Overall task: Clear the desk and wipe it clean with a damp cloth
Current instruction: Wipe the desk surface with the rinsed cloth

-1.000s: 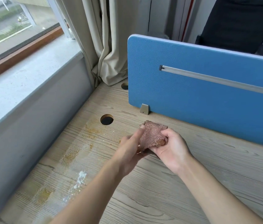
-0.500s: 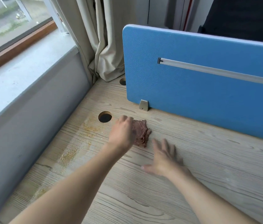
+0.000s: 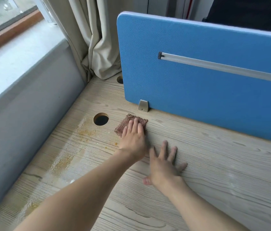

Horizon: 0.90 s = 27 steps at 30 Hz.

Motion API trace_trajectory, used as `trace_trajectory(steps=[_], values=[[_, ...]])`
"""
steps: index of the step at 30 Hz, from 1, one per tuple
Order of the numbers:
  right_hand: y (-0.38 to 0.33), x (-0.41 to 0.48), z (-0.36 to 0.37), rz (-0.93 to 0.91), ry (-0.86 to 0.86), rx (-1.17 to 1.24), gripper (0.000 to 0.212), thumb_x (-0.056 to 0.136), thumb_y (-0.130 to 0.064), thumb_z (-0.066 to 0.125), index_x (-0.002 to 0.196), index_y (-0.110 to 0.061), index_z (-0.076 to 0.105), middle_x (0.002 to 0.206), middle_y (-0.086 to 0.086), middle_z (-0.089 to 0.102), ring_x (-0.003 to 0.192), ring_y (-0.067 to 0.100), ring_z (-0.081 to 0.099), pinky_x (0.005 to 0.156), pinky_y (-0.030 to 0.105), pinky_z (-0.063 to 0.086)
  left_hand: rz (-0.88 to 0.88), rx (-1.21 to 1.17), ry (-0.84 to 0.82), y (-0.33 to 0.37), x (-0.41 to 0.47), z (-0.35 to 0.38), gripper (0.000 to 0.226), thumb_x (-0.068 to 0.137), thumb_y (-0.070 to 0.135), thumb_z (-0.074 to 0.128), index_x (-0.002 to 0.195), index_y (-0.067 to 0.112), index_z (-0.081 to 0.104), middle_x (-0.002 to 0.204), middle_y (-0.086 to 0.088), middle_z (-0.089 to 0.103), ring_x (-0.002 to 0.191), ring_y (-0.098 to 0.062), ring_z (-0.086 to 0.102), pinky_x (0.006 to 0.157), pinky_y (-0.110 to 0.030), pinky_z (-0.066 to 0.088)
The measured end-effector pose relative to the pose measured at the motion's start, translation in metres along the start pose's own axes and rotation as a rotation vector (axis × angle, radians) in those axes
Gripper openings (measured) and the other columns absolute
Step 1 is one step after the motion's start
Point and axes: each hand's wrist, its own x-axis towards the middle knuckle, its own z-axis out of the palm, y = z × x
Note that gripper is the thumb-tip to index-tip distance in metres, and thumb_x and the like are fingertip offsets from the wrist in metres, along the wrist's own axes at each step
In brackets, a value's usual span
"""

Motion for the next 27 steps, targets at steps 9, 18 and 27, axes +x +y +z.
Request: trace_trajectory(steps=[9, 18, 27], values=[[-0.002, 0.003, -0.001, 0.010, -0.018, -0.015, 0.125, 0.077, -0.050, 0.081, 0.156, -0.034, -0.015, 0.158, 0.013, -0.038, 0.144, 0.049, -0.028, 0.105, 0.083, 0.011, 0.084, -0.035, -0.011, 0.004, 0.031, -0.002, 0.064, 0.104, 0.038, 0.022, 0.159, 0.013, 0.002, 0.166, -0.002, -0.010, 0.153, -0.020, -0.012, 0.124, -0.037, -0.007], [-0.001, 0.004, -0.004, 0.008, -0.016, -0.011, 0.119, 0.078, -0.045, 0.082, 0.156, -0.031, -0.007, 0.157, 0.015, -0.039, 0.144, 0.050, -0.027, 0.104, 0.083, 0.011, 0.042, -0.017, 0.022, -0.025, 0.044, -0.012, 0.061, 0.105, 0.037, 0.020, 0.159, 0.019, 0.001, 0.167, 0.002, -0.008, 0.152, -0.014, -0.011, 0.124, -0.034, -0.005], [-0.001, 0.004, -0.004, -0.007, -0.011, 0.019, 0.117, 0.075, -0.043, 0.085, 0.153, -0.030, -0.002, 0.157, 0.014, -0.038, 0.144, 0.051, -0.027, 0.102, 0.084, 0.012, 0.077, 0.062, 0.073, -0.040, 0.036, -0.008, 0.064, 0.104, 0.042, 0.018, 0.159, 0.018, -0.004, 0.166, -0.002, -0.012, 0.153, -0.017, -0.012, 0.124, -0.035, -0.003]])
